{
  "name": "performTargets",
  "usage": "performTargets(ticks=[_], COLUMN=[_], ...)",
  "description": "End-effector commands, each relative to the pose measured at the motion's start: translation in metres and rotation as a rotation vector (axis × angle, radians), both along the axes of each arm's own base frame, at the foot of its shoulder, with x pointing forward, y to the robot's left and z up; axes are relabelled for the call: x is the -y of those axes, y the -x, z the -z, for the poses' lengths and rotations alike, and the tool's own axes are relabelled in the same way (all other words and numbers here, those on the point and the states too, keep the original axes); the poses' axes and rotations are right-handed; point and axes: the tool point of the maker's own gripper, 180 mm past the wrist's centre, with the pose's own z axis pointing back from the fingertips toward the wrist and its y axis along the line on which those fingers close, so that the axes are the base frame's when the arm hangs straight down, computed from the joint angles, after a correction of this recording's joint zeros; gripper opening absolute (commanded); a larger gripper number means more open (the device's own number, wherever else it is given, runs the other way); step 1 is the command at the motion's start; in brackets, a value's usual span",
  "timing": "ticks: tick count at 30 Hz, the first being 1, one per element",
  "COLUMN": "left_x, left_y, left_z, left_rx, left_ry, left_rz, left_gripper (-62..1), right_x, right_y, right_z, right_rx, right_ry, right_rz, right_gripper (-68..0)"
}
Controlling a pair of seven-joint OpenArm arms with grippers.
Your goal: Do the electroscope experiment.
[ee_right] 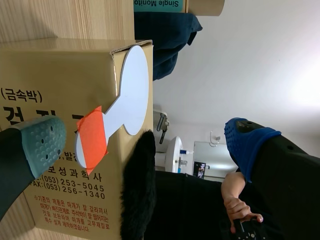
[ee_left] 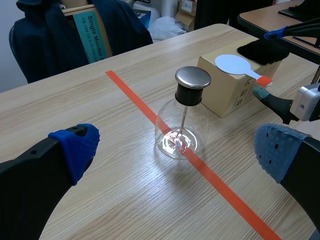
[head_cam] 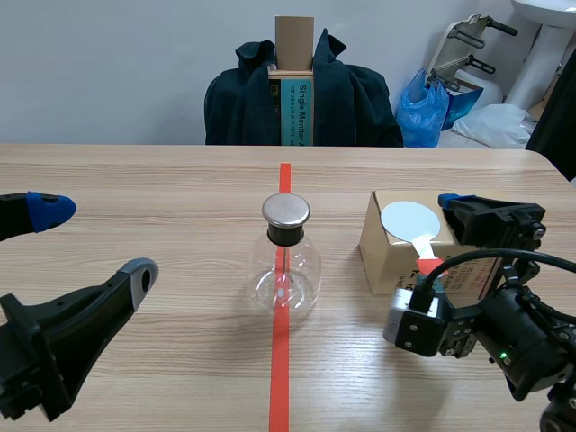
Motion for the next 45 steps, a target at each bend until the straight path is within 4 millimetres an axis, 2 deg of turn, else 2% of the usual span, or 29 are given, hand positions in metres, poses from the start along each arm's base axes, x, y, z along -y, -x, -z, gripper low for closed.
performTargets(ticks=[1, 8, 12, 24, 31, 36, 39, 43, 44, 45], left_x=[0.002, 0.002, 0.002, 0.002, 0.002, 0.001, -0.008, -0.022, -0.026, -0.028], left_y=[0.000, 0.000, 0.000, 0.000, 0.000, -0.001, -0.010, -0.029, -0.034, -0.039], left_z=[-0.007, -0.007, -0.007, -0.007, -0.007, -0.002, 0.016, 0.040, 0.046, 0.052], left_rx=[0.018, 0.018, 0.018, 0.018, 0.018, -0.001, -0.056, -0.098, -0.106, -0.112], left_ry=[0.016, 0.016, 0.016, 0.016, 0.016, -0.011, -0.088, -0.141, -0.148, -0.149], left_rz=[0.004, 0.004, 0.004, 0.004, 0.004, 0.006, -0.003, -0.001, -0.004, 0.002], left_gripper=[1.4, 1.4, 1.4, 1.4, 1.4, 0.5, -23.6, -53.3, -59.7, -59.0], right_x=[0.001, 0.002, 0.002, 0.005, 0.006, 0.018, 0.033, 0.051, 0.056, 0.059], right_y=[-0.003, -0.003, -0.003, -0.004, -0.004, -0.005, -0.009, -0.006, -0.004, -0.002], right_z=[-0.006, -0.006, -0.006, -0.009, -0.055, -0.079, -0.102, -0.144, -0.156, -0.166], right_rx=[0.022, 0.023, 0.023, 0.038, 0.299, 0.406, 0.467, 0.564, 0.591, 0.615], right_ry=[0.007, 0.008, 0.008, 0.012, -0.006, 0.005, 0.002, -0.033, -0.048, -0.060], right_rz=[-0.006, -0.004, -0.003, 0.005, 0.008, 0.036, 0.078, 0.123, 0.136, 0.147], right_gripper=[-4.8, -47.1, -67.2, -66.7, -66.7, -66.7, -66.7, -66.7, -66.7, -66.7])
